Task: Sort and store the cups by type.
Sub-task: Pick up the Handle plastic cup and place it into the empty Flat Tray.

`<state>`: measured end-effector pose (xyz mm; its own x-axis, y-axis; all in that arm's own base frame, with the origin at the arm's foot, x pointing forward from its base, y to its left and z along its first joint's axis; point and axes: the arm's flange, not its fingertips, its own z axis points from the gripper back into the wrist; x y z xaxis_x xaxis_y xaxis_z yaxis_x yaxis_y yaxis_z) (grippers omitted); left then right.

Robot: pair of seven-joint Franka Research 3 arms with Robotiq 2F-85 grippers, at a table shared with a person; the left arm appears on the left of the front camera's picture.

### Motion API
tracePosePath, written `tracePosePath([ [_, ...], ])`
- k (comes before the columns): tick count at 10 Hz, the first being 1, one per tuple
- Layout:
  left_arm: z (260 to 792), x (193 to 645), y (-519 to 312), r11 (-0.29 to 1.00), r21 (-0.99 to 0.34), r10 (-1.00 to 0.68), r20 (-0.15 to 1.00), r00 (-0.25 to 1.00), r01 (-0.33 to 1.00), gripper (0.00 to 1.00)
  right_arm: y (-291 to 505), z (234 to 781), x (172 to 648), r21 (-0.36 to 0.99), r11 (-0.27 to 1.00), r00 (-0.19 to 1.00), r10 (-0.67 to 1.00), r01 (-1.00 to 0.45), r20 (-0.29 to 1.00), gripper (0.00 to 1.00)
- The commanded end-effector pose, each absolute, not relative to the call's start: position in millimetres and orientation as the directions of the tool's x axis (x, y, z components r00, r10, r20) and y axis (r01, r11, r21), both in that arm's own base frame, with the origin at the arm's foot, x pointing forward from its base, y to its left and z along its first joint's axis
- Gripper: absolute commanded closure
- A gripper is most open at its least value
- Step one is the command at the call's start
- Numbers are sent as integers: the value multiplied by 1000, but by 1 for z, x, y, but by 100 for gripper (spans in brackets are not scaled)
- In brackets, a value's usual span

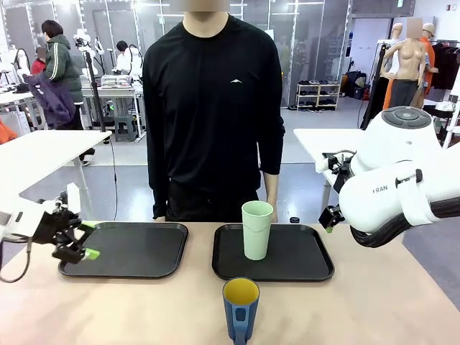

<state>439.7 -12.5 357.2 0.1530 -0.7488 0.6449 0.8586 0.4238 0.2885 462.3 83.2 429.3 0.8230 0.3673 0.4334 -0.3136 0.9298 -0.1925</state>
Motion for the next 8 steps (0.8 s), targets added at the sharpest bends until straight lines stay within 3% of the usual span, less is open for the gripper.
tracePosePath([
  [1,384,415,8,444,208,-785,559,267,872,0,83,429,462,-207,927,822,373,-312,431,0],
  [4,388,391,43,439,116,-808,484,336,891,0,83,429,462,-207,927,822,373,-312,431,0],
  [7,383,395,67,395,10,-796,503,337,919,0,83,429,462,-207,927,822,373,-312,431,0],
  [8,370,401,61,445,104,-812,465,352,889,0,83,429,462,-207,927,822,373,-312,431,0],
])
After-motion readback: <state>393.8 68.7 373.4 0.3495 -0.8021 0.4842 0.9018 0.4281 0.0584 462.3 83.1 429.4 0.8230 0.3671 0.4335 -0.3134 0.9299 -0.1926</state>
